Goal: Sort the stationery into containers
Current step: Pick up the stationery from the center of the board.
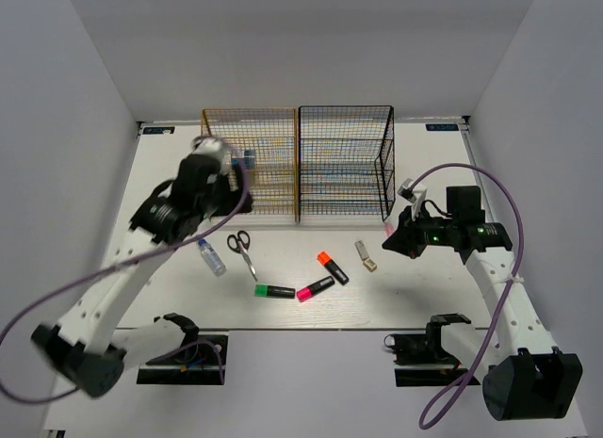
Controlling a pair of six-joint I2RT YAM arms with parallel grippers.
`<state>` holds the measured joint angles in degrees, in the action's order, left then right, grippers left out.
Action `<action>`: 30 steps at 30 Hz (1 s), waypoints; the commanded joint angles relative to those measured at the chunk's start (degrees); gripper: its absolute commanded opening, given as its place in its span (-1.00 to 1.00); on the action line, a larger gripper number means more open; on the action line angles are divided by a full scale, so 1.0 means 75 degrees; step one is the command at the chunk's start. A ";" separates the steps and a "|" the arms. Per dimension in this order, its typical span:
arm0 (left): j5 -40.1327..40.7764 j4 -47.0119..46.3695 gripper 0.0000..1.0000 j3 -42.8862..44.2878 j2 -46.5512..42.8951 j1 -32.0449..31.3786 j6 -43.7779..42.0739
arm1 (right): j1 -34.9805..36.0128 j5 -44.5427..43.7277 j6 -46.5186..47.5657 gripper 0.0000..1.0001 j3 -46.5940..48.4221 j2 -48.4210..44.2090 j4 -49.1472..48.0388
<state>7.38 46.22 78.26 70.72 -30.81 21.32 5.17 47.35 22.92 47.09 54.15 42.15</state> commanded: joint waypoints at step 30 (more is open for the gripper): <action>0.2298 -0.1121 0.21 -0.5910 -0.0124 0.1107 0.4259 | -0.0021 -0.0701 -0.0407 -0.56 0.0167 0.0128 -0.0347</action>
<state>24.34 42.96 35.40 69.36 -23.88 52.66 5.26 41.08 19.68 47.24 55.61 40.45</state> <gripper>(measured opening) 0.611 0.220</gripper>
